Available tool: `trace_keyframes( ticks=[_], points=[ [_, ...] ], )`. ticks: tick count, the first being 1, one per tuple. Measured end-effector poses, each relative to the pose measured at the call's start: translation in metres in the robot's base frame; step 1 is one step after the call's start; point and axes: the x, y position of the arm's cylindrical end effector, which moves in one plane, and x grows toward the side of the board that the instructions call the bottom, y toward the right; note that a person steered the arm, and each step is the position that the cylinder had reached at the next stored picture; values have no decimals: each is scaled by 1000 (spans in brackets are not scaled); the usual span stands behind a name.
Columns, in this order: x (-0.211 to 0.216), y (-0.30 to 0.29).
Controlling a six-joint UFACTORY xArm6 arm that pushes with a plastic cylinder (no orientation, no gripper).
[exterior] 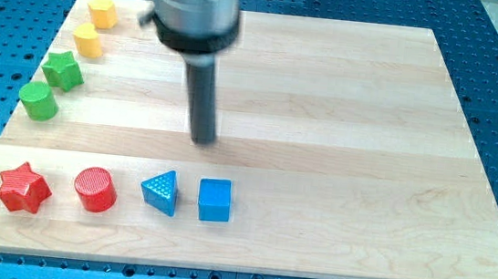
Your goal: Push the cube into the triangle
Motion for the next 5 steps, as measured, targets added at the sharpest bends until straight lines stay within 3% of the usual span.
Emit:
trace_keyframes(
  ticks=[1,4,5],
  points=[
    [86,51],
    [118,59],
    [104,48]
  ],
)
